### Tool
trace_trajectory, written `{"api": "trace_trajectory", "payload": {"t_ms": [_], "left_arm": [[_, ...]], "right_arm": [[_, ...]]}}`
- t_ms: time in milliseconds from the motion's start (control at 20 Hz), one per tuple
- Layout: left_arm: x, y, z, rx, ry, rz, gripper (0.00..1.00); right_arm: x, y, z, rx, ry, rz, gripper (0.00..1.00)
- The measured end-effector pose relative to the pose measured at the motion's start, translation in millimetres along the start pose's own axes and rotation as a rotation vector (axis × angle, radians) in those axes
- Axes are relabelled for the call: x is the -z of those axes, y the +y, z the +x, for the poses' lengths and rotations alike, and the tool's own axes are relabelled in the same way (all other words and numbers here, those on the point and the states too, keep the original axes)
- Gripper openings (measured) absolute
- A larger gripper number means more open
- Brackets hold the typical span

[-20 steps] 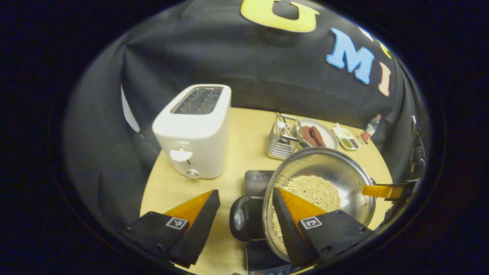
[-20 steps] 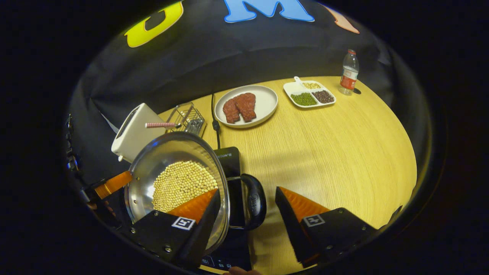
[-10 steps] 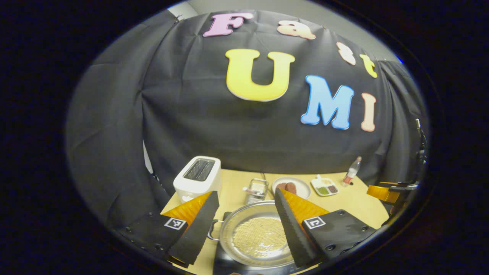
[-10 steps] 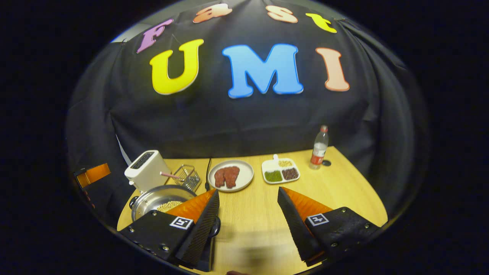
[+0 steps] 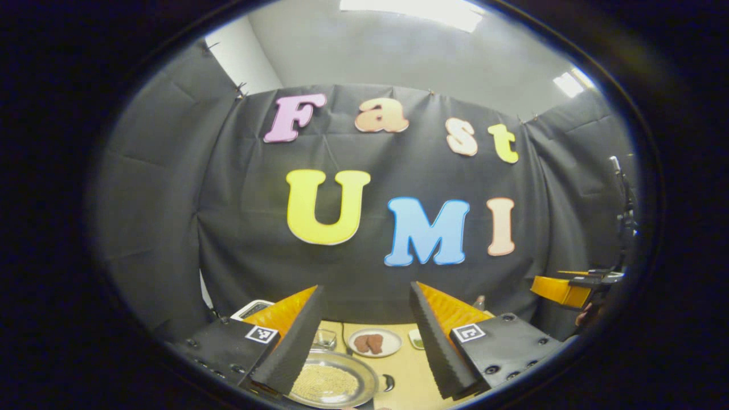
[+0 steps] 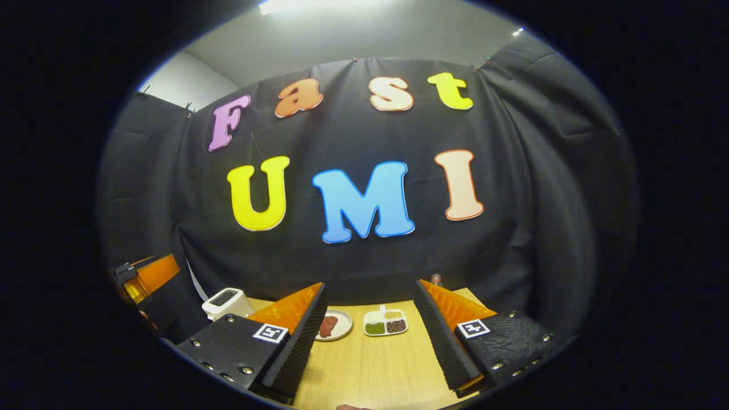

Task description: First push the handle of the pot to place it horizontally, then grasp the pot with both hands and set it on the induction cooktop.

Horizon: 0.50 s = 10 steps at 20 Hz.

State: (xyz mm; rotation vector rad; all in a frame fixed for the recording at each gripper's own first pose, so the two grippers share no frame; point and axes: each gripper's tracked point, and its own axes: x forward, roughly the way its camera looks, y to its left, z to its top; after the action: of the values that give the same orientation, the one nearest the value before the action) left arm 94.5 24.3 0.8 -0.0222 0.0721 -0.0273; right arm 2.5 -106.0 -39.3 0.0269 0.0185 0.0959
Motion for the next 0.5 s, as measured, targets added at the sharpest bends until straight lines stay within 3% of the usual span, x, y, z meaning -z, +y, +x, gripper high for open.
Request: {"api": "trace_trajectory", "payload": {"t_ms": [250,500], "left_arm": [[-14.3,-57.2,-25.1,-0.006,-0.030,0.041,0.96],[-3.2,-81.2,-43.4,-0.016,-0.004,0.026,0.96]], "right_arm": [[-28.3,-28.9,-26.4,-0.029,-0.060,-0.042,0.93],[-22.2,-39.2,-40.4,-0.067,-0.048,-0.036,0.93]]}}
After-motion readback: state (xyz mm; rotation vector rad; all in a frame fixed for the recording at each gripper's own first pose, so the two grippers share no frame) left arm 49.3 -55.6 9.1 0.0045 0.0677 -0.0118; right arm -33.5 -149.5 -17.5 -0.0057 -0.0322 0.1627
